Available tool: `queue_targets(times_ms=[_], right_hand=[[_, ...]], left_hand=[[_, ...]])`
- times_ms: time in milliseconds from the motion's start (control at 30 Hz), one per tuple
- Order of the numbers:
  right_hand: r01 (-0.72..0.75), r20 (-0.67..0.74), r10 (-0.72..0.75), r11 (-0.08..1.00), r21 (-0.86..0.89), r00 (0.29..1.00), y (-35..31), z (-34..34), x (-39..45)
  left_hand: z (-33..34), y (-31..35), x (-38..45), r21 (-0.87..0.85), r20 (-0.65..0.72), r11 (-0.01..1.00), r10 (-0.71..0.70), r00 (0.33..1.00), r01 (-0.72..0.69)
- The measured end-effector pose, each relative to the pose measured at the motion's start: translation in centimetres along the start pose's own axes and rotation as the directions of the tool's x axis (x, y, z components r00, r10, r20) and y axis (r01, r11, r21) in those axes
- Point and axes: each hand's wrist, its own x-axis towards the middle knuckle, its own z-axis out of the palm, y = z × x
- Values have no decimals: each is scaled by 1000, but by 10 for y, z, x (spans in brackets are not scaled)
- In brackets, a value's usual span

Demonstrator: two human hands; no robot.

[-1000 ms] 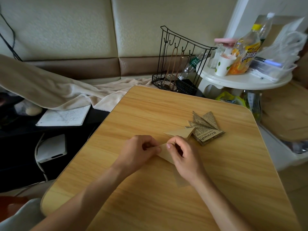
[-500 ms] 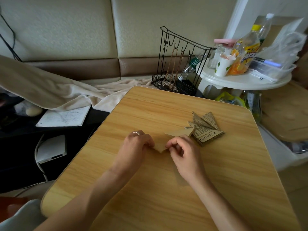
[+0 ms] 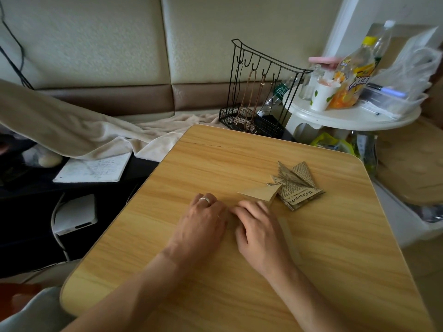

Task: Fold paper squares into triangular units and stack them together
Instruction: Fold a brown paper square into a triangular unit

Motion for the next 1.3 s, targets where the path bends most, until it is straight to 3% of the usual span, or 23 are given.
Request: queue_targets(times_ms=[100,233,400,600,867,1033,1300], right_hand=[[-12,32,12,1000,-1,999,-1,0,1],[-12,74,15,999,-30,997,-1,-1,1],[-17,82,24,997,-76,996,-4,-2,0],[-32,74,41,992,-124,996,-7,-3,-3],[-101,-82,84,970,-223,993,-7,-3,-5],[-158,-160,119,952,-261,980,-6,-2,-5],[-255,-223,199,931,-262,954,-12,-4,-8]], left_hand=[[0,-1,-2,-28,60,998,-56,997,58],[1,2,-4,-13,45,1000,3,999,-2],[3,-4,-3,0,205,990,-141,969,144],[2,-8,-6,116,267,989,-115,957,87],[4,-1,-3,28,153,979,-205,967,203],[7,-7,0,44,199,968,-252,947,248],[2,-8,-7,68,233,980,-200,952,189]])
